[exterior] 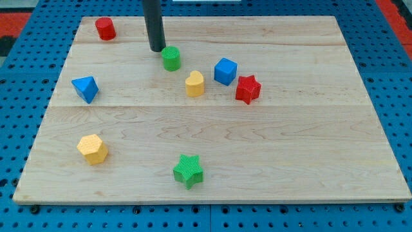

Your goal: Slide the blue triangle to the green circle

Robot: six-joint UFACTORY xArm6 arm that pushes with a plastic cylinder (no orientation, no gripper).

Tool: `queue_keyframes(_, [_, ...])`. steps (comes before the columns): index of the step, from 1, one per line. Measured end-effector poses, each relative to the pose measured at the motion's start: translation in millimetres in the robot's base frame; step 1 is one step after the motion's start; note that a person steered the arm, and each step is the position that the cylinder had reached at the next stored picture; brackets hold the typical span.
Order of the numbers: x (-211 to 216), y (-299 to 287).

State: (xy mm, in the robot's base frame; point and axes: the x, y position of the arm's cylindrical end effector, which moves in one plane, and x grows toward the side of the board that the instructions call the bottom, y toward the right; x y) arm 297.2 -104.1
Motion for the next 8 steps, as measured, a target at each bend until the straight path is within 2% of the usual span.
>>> queue_keyframes(1, [33, 37])
queue_keyframes(2, [18, -2])
queue_keyframes(3, [24, -83])
queue_keyframes(4, [39, -190])
queue_keyframes(6, [68, -200])
queue_keyframes(7, [112, -191])
queue_keyframes(8, [118, -149])
